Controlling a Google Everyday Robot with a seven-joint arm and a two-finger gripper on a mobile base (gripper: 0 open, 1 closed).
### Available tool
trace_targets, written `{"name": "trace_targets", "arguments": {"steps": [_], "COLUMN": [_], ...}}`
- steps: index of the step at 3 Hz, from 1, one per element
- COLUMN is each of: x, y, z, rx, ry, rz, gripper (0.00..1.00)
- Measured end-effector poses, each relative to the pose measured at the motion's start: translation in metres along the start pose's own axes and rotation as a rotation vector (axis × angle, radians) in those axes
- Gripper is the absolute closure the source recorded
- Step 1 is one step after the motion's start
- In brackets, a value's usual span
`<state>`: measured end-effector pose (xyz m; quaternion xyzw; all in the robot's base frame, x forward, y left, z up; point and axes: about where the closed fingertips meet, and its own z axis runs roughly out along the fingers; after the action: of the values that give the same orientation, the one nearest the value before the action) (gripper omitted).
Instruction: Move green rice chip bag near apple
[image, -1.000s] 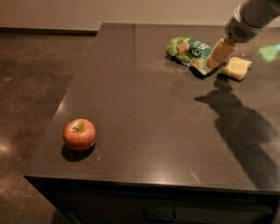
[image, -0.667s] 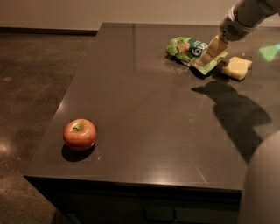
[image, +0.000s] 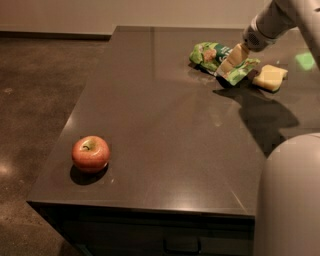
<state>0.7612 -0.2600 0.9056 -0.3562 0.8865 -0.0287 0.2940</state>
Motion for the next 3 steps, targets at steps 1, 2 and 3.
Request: {"name": "trace_targets", "arguments": {"steps": [1, 2, 3], "x": [-0.003, -0.009, -0.017], "y": [-0.001, 0.003, 0.011], "z": [0.019, 0.036, 0.053], "rx": [-0.001, -0.016, -0.041], "ry": [-0.012, -0.022, -0.001], "rz": [0.059, 0.101, 0.125], "gripper": [0.0, 0.0, 0.03]}}
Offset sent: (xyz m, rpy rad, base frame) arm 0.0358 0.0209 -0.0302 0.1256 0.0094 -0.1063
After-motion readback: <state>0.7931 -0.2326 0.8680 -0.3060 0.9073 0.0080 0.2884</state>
